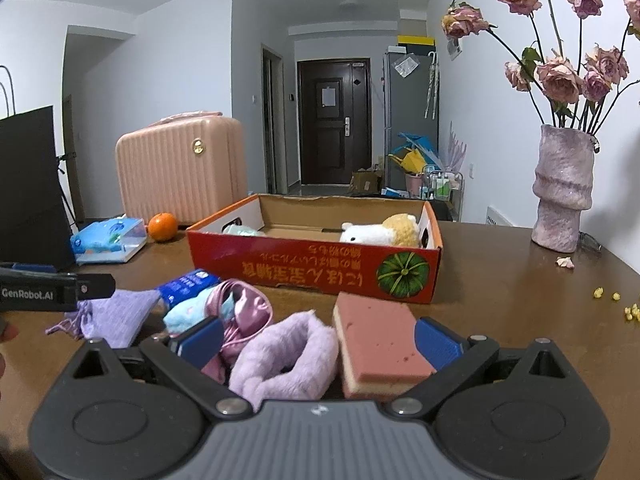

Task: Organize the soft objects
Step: 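Grasp the lavender fuzzy headband with the right tool, then grasp the purple drawstring pouch with the left tool while the right tool holds the headband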

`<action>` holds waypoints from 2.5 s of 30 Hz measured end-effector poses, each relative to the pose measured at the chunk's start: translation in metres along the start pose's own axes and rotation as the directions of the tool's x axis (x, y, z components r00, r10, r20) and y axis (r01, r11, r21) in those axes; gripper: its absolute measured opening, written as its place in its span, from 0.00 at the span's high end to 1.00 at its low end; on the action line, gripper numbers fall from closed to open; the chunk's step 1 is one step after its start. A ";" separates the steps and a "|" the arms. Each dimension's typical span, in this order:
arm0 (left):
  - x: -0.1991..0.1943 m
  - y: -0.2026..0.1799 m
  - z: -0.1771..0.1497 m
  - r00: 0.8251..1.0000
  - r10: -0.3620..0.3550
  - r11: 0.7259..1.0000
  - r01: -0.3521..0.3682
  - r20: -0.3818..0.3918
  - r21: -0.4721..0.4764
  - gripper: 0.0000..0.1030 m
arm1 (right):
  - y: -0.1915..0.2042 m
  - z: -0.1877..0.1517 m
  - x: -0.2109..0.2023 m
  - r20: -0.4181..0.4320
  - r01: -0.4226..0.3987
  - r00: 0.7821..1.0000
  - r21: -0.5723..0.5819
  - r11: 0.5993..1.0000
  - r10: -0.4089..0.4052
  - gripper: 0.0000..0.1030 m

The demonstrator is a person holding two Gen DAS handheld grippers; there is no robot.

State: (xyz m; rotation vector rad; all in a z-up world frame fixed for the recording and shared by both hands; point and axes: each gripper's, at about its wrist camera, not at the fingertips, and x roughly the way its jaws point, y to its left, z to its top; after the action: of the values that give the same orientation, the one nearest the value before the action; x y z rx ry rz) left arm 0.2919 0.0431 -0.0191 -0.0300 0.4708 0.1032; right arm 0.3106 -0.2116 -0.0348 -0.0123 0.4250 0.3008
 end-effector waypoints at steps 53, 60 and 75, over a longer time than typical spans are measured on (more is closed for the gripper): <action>-0.002 0.036 -0.012 0.998 -0.018 1.000 0.016 -0.058 -0.026 0.00 | 0.004 -0.001 0.018 0.033 0.041 0.999 0.074 0.996 -0.043 0.73; 0.018 0.043 0.000 0.995 0.017 1.000 -0.017 -0.103 -0.005 0.00 | -0.002 0.001 0.015 0.049 0.052 0.997 0.093 0.994 -0.056 0.73; 0.075 0.038 0.006 0.978 -0.009 0.998 0.021 -0.207 0.058 0.00 | -0.007 0.000 0.021 0.025 0.072 0.997 0.108 0.992 -0.075 0.73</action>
State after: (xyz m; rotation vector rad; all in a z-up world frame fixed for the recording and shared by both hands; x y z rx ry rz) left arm 0.3573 0.0877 -0.0477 0.0151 0.6809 0.0712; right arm 0.3307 -0.2128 -0.0436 0.0811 0.4104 0.2050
